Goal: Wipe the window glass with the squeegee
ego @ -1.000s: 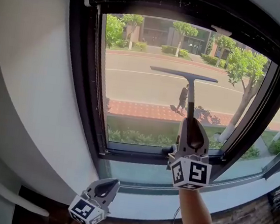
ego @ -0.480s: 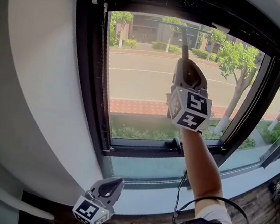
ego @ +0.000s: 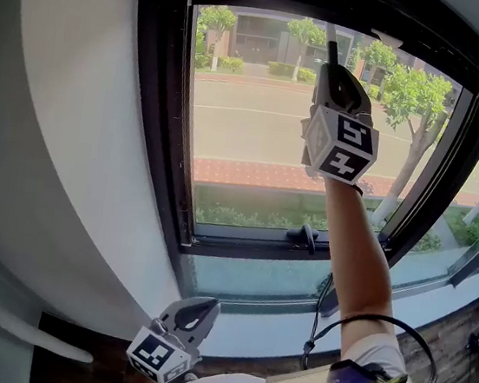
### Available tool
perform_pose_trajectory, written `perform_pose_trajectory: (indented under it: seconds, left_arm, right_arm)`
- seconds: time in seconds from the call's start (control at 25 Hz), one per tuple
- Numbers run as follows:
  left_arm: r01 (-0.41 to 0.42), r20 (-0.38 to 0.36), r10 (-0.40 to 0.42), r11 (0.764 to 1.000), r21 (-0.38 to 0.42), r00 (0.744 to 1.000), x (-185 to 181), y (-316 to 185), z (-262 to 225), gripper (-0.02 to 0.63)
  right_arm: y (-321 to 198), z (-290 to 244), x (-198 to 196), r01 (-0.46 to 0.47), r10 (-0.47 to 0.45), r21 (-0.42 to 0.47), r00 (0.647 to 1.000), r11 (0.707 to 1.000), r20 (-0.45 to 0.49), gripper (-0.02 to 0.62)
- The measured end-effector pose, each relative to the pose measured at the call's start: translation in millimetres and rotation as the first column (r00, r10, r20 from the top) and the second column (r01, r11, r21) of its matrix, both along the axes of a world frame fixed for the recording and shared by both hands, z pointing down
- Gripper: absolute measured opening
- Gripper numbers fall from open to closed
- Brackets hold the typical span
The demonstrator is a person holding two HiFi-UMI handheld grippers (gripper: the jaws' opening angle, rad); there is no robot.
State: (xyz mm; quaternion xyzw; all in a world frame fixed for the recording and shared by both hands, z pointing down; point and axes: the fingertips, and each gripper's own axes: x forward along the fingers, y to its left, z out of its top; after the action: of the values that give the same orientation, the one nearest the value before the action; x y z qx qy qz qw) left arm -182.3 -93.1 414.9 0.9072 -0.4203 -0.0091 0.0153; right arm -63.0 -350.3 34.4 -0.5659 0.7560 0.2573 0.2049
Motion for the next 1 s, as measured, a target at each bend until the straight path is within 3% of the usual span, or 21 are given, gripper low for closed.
perform_pose_trajectory:
  seconds: [0.44, 1.0]
  left_arm:
    - [0.045, -0.01, -0.045, 0.999, -0.025, 0.999, -8, -6, 7, 0.018]
    - [0.013, -0.038, -0.015, 0.998, -0.066, 0.999, 5, -6, 16, 0.018]
  right_arm:
    - [3, 49, -5, -0.029, 0.029, -0.015, 0.999, 0.999, -0.023, 0.103]
    - [14, 157, -4, -0.049, 0.038, -0.123, 0.995, 0.991, -0.09, 0.103]
